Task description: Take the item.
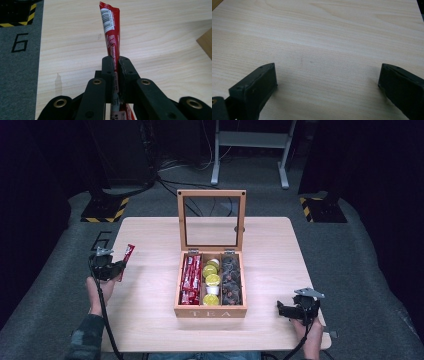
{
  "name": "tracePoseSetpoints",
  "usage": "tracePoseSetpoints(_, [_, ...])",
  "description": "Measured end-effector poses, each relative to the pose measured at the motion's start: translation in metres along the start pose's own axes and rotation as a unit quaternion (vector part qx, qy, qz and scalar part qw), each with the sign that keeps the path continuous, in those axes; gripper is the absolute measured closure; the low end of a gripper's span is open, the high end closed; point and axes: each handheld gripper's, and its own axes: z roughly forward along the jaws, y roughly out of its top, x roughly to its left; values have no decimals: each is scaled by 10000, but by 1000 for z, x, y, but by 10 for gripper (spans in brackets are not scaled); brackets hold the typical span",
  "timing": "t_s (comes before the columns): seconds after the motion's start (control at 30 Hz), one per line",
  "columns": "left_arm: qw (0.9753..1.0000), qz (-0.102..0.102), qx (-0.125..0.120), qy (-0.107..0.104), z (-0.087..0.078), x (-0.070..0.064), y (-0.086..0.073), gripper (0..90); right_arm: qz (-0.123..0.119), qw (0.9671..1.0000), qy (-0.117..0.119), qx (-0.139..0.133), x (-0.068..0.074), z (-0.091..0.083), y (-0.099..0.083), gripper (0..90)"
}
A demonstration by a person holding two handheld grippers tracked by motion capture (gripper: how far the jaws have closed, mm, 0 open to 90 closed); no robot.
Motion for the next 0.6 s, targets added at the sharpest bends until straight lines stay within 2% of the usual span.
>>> tracePoseSetpoints(0.4, [9995, -181, 181, 191, 18, 12, -6, 830, 0, 10000, 0, 0, 0, 0, 0, 13])
tracePoseSetpoints(0.6, [9992, -250, 242, 200, 25, 16, -10, 830, -1, 10000, 1, -1, 0, 0, 0, 13])
